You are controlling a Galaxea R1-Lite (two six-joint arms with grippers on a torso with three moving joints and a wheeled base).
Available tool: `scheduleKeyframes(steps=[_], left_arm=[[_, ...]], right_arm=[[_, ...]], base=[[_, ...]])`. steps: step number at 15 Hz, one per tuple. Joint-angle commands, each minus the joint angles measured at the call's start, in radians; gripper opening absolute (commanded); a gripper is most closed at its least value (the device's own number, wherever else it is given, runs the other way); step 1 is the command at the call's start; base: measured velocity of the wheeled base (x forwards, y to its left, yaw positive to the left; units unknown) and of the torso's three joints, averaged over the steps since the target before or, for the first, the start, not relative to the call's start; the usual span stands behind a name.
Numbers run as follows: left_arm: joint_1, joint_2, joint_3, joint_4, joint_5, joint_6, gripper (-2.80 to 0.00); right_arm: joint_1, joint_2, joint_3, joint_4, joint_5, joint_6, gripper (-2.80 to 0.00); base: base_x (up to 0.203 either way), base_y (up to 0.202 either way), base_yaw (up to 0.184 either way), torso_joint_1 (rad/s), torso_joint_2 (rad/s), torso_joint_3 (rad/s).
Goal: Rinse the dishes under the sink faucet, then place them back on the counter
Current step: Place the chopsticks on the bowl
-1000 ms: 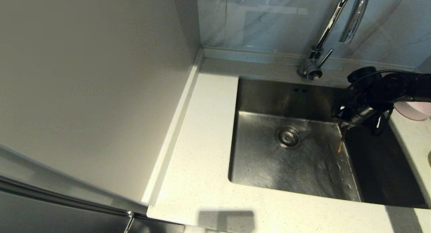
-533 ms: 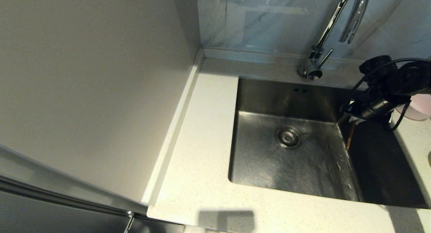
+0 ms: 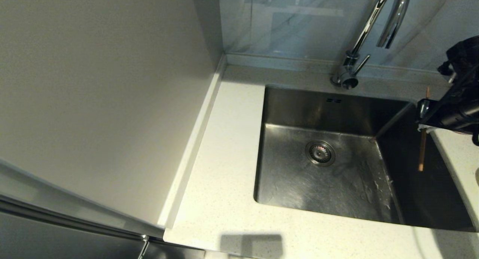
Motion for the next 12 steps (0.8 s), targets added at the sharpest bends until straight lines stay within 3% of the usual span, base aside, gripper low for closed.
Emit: scheduleKeyframes(steps=[1, 4, 7, 12], left_arm=[[0.000, -0.003, 0.000, 0.000, 0.001, 0.000, -2.80], [0.000, -0.003, 0.000, 0.000, 0.001, 0.000, -2.80], [0.000, -0.003, 0.000, 0.000, 0.001, 0.000, -2.80], [0.000, -0.003, 0.000, 0.000, 0.001, 0.000, -2.80]], right_arm=[[-0.024, -0.127, 0.038, 0.000, -0.002, -0.204, -2.80], [-0.117, -0.137, 0.018, -0.021, -0.002, -0.502, -2.80], [-0.211, -0.095, 0.012, -0.106, -0.002, -0.706, -2.80], [-0.286, -0.069, 0.024, -0.114, -0.013, -0.801, -2.80]], base=[[0.000, 0.000, 0.000, 0.000, 0.00, 0.000], [0.000, 0.000, 0.000, 0.000, 0.00, 0.000], [0.000, 0.000, 0.000, 0.000, 0.00, 0.000], [0.000, 0.000, 0.000, 0.000, 0.00, 0.000]])
